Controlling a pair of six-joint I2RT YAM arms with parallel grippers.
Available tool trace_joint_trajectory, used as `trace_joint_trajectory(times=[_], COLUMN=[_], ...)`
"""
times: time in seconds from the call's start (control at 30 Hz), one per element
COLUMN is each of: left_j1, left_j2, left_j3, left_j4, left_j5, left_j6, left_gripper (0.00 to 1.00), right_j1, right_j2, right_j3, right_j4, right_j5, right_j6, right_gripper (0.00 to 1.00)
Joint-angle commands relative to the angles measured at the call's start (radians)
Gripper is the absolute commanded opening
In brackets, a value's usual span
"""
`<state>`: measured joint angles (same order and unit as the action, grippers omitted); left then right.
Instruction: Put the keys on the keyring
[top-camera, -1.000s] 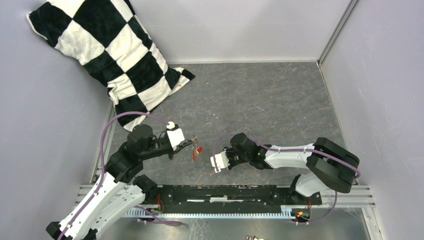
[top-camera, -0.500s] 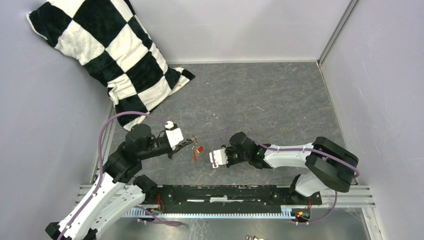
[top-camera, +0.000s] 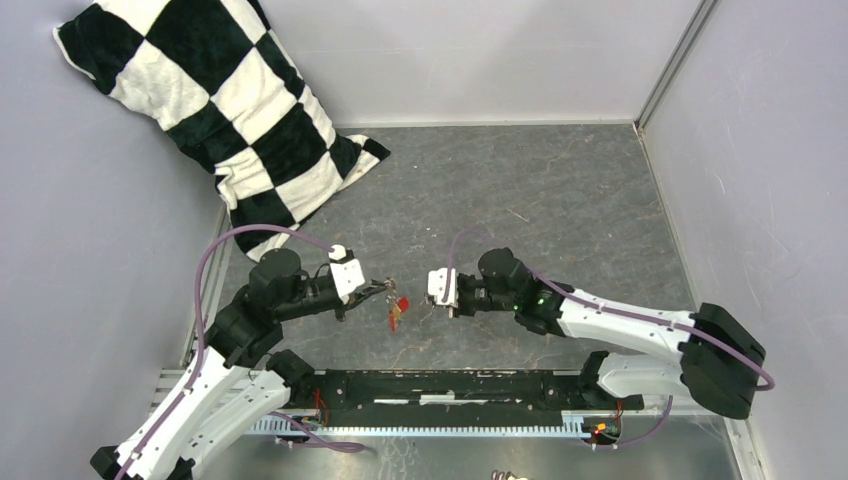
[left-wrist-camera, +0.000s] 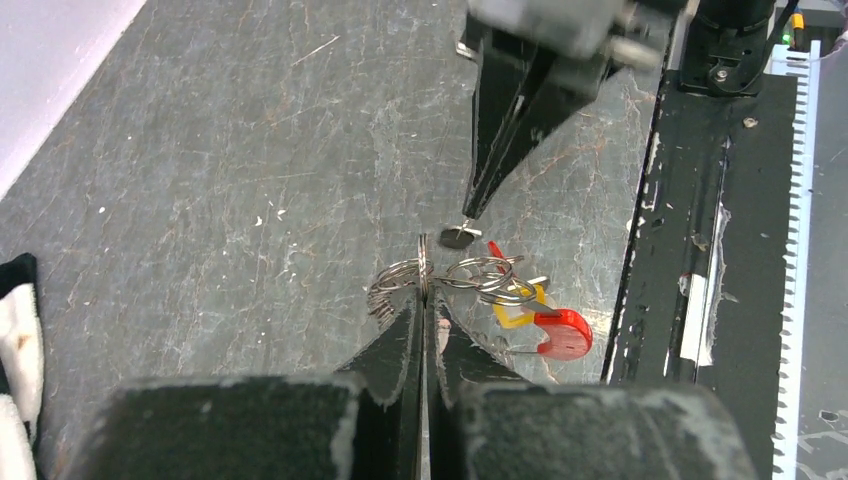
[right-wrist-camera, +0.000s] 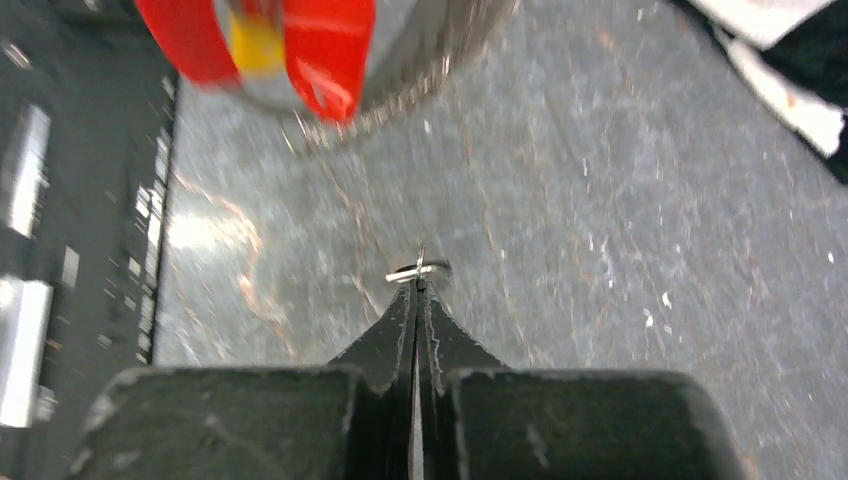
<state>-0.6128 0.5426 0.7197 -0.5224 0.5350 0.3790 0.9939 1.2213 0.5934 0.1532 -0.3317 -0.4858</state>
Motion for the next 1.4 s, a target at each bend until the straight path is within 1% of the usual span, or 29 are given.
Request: trace_joint_trajectory(times=[0.0, 0.1, 0.13, 0.27, 0.4, 0.5, 0.67, 0.73, 0.9, 1.03, 1.37], left_j1=[0.004, 0.004, 0.004, 0.004, 0.003, 0.004, 0.003, 0.004, 0.004, 0.002, 0.003], left_j2=[-0.026, -0.044, -0.051, -0.074, -0.078, -0.075, -0.076, -0.076, -0.066, -0.055, -0.032], left_j3=[0.002, -0.018, -0.023, -0.037, -0.043, -0.049, -0.054, -0.046, -0.029, -0.012, 0.023], left_j4=[0.040, 0.045, 0.046, 0.078, 0.106, 0.126, 0.144, 0.148, 0.148, 0.158, 0.165], left_j5=[0.042, 0.054, 0.057, 0.043, 0.041, 0.057, 0.107, 0.119, 0.177, 0.197, 0.224], left_j6=[-0.002, 0.025, 0.040, 0.061, 0.064, 0.066, 0.113, 0.115, 0.094, 0.056, 0.023], left_gripper=[0.02, 0.02, 0.02, 0.02, 0.02, 0.02, 0.02, 0.02, 0.02, 0.02, 0.02], right_j1=[-0.002, -0.004, -0.007, -0.019, -0.036, -0.042, -0.058, -0.059, -0.066, -0.080, -0.097], right_j2=[-0.070, -0.085, -0.090, -0.104, -0.127, -0.125, -0.073, -0.042, -0.003, 0.013, 0.048], right_j3=[0.124, 0.189, 0.205, 0.262, 0.296, 0.311, 0.327, 0.353, 0.395, 0.398, 0.408], right_j4=[-0.065, -0.147, -0.150, -0.250, -0.263, -0.186, 0.025, 0.059, 0.064, 0.057, -0.084], right_j5=[-0.152, -0.241, -0.272, -0.372, -0.449, -0.497, -0.600, -0.640, -0.655, -0.653, -0.632], right_j6=[0.218, 0.290, 0.311, 0.388, 0.469, 0.560, 0.739, 0.787, 0.822, 0.851, 0.793], right_gripper=[0.00, 0.00, 0.00, 0.01, 0.01, 0.00, 0.00, 0.00, 0.00, 0.00, 0.01])
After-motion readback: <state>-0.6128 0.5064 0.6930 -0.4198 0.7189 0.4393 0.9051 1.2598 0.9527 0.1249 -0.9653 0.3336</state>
